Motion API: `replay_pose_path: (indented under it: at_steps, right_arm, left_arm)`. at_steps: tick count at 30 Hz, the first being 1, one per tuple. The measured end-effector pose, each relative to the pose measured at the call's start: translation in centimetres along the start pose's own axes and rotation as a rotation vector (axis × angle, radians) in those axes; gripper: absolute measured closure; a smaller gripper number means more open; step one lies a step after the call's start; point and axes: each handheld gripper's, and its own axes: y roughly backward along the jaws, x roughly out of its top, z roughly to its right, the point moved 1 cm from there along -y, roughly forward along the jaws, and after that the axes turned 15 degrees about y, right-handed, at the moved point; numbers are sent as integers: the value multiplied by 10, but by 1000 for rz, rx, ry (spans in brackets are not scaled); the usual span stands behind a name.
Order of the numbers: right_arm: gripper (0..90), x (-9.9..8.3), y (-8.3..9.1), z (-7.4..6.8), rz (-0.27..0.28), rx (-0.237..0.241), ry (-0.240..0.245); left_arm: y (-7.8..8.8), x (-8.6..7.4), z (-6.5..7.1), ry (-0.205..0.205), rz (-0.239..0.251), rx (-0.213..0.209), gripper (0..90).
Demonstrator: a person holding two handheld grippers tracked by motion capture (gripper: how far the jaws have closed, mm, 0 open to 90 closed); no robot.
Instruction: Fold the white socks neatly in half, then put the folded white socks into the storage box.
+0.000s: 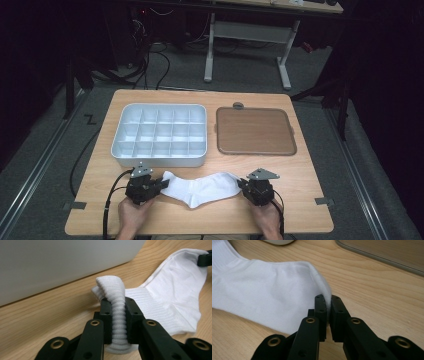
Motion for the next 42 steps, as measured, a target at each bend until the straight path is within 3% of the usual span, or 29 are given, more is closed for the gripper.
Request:
replay_pose_path:
  at_steps: [6, 17, 24, 28, 33, 37, 42]
  right_arm:
    - [857, -4, 2, 5, -8, -11, -20]
    - [851, -5, -4, 4, -37, -15, 2]
    - [822, -8, -6, 4, -21, -9, -3]
    - [732, -9, -5, 6, -16, -11, -21]
    - [624, -10, 1, 10, 4, -20, -47]
    - [583, -6, 9, 10, 35, -44, -56]
    - [632, 3, 19, 5, 76, -51, -36]
  left_arm:
    - [-5, -3, 2, -3, -9, -2, 791]
    - [-8, -5, -5, -2, 3, 15, 786]
    - [-10, -5, -7, -32, 12, 32, 769]
    - [-10, -5, -7, -38, 24, 45, 702]
    - [-2, -1, -8, -16, 50, 60, 468]
    - [7, 2, -8, -6, 67, 69, 412]
    - [11, 2, -10, 22, 56, 84, 402]
